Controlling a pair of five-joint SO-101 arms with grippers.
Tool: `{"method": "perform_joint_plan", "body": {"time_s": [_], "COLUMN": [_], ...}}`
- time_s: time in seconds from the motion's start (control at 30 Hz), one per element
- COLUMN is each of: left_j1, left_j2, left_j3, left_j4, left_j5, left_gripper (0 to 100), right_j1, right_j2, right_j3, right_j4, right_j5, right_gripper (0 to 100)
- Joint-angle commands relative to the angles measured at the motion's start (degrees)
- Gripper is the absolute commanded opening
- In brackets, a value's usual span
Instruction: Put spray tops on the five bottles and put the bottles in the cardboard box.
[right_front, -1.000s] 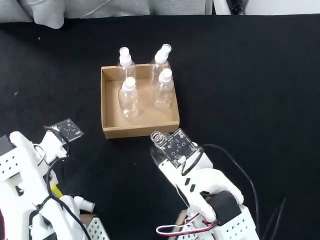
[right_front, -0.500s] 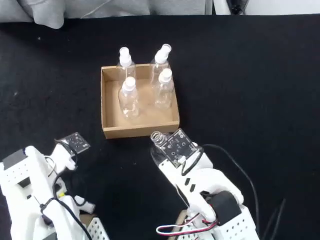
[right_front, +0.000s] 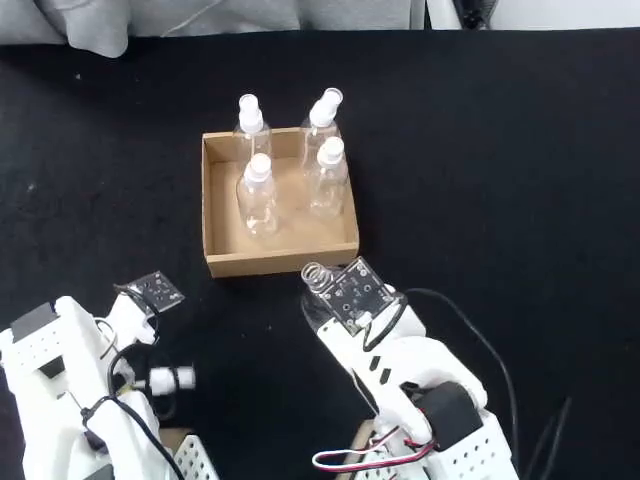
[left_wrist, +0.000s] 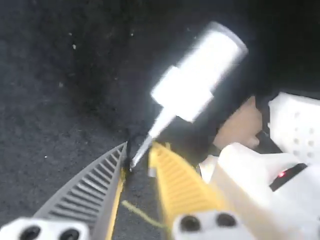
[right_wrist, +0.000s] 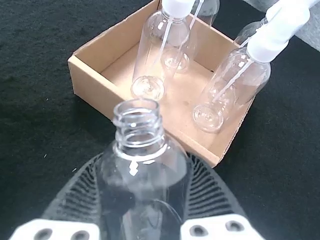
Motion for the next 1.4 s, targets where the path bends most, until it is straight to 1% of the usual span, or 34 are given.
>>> {"method": "perform_joint_plan", "body": {"time_s": [0.0,0.4,0.47,0.53,0.63,0.7,0.8,1.1,1.2,1.37], "left_j1": [-0.7,-0.7,-0.7,-0.7,-0.7,-1.7,-2.3,-1.7,0.8,7.1], "left_j2": [-0.6,-0.6,-0.6,-0.6,-0.6,-0.7,-0.7,-0.6,-0.6,-0.5], "left_j3": [-3.1,-3.5,-3.8,-4.8,-7.4,-9.6,-13.3,-15.1,-14.5,-14.5], "left_j4": [0.0,0.1,1.0,3.5,7.8,8.7,8.9,9.1,9.1,8.5], "left_j5": [1.6,18.1,19.2,19.2,19.8,22.1,25.1,25.3,25.7,32.2], "left_gripper": [3,3,3,5,17,24,24,24,24,24], "right_j1": [1.8,1.8,1.8,1.8,1.8,1.8,1.8,1.8,1.8,1.8], "right_j2": [-1.1,-1.1,-1.1,-1.1,-1.1,-1.1,-1.1,-1.1,-1.1,-1.1], "right_j3": [-0.3,-0.4,-0.5,-0.5,-0.6,-0.6,-0.6,-0.7,-0.7,-0.7], "right_j4": [-1.7,-1.6,-1.5,-1.4,-1.4,-1.4,-1.3,-1.3,-1.3,-1.3], "right_j5": [0.0,0.0,0.0,0.0,0.0,0.0,0.0,0.0,0.0,0.0], "right_gripper": [1.1,1.1,1.1,1.1,1.1,1.1,1.1,1.1,1.1,1.1]}}
